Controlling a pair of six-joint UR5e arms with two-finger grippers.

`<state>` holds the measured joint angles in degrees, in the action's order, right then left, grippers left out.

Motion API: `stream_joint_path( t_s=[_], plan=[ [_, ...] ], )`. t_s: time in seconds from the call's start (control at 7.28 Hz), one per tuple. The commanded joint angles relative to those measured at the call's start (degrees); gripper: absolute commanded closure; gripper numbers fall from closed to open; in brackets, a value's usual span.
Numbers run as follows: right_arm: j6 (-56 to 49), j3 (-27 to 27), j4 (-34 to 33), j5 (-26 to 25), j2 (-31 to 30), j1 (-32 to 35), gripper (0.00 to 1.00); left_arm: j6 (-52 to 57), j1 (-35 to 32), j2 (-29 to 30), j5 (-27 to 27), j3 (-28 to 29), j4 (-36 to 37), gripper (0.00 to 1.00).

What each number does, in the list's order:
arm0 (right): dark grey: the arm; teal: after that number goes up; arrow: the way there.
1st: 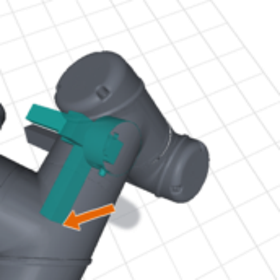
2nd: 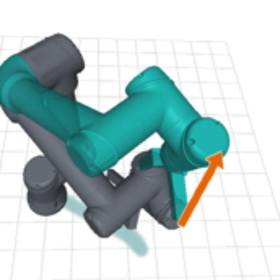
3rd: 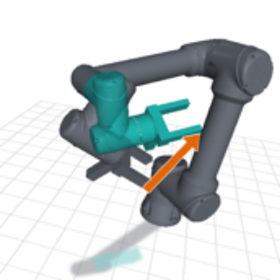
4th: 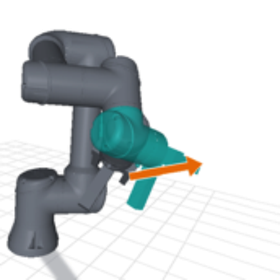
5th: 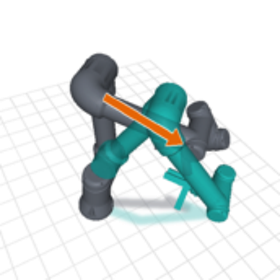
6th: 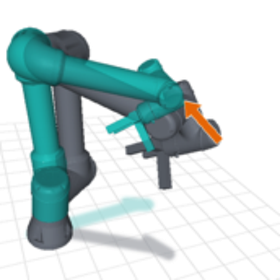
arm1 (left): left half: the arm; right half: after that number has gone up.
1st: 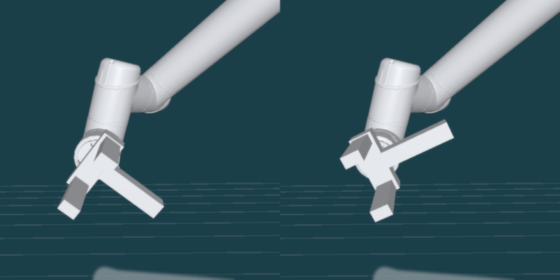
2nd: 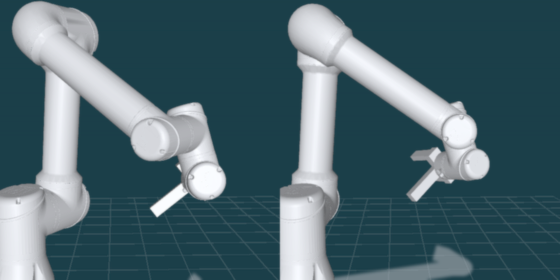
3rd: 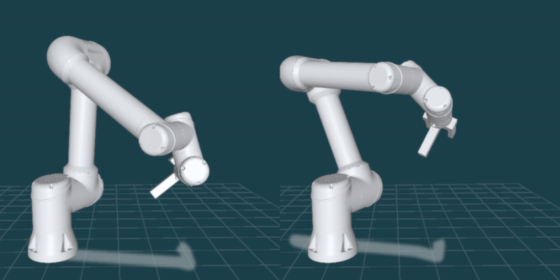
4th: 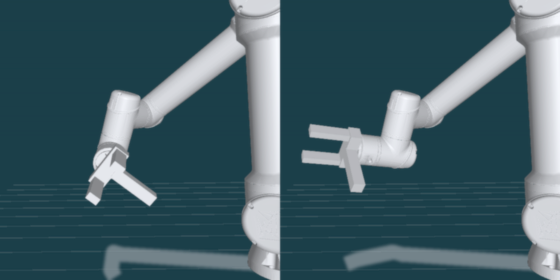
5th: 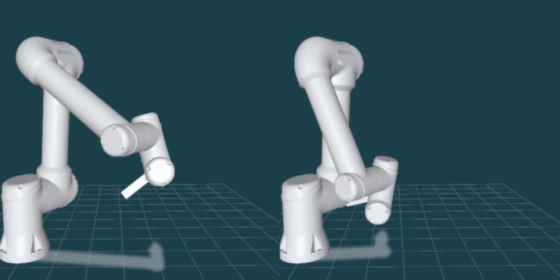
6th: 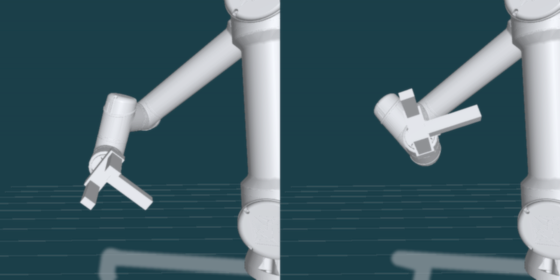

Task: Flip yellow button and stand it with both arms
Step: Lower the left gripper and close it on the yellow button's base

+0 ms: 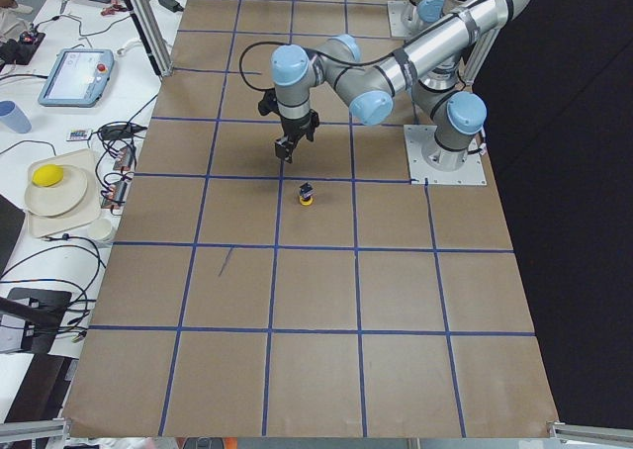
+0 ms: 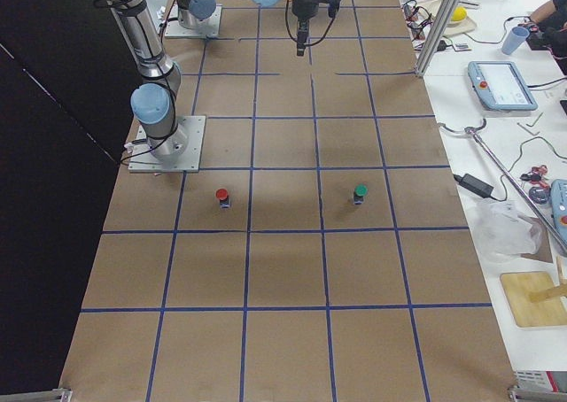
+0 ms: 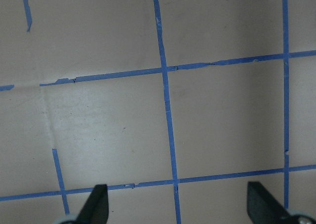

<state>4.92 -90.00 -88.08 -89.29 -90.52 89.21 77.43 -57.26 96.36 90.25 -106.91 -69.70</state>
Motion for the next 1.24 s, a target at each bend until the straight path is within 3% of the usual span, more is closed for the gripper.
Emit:
stream_joint_path(
  t_s=[0.0, 0.27, 0.69, 1.1],
  plan=[
    [0.0, 0.0, 0.02, -0.01, 0.0, 0.0, 0.0, 9.58, 2.68, 1.64, 0.19, -6.62, 11.81, 0.0],
    [0.0, 0.0, -0.07, 0.17, 0.0, 0.0, 0.0, 13.44, 2.86, 3.82, 0.1, -7.7, 13.01, 0.0],
    [0.09, -0.09, 0.02, 0.08, 0.0, 0.0, 0.0, 16.34, 4.08, 8.31, 0.1, -8.4, 20.47, 0.0],
    [0.35, 0.0, 0.54, 0.52, -0.35, 0.26, 0.0, 15.74, 4.97, 8.06, 0.27, -11.92, 22.49, 0.02]
  ],
)
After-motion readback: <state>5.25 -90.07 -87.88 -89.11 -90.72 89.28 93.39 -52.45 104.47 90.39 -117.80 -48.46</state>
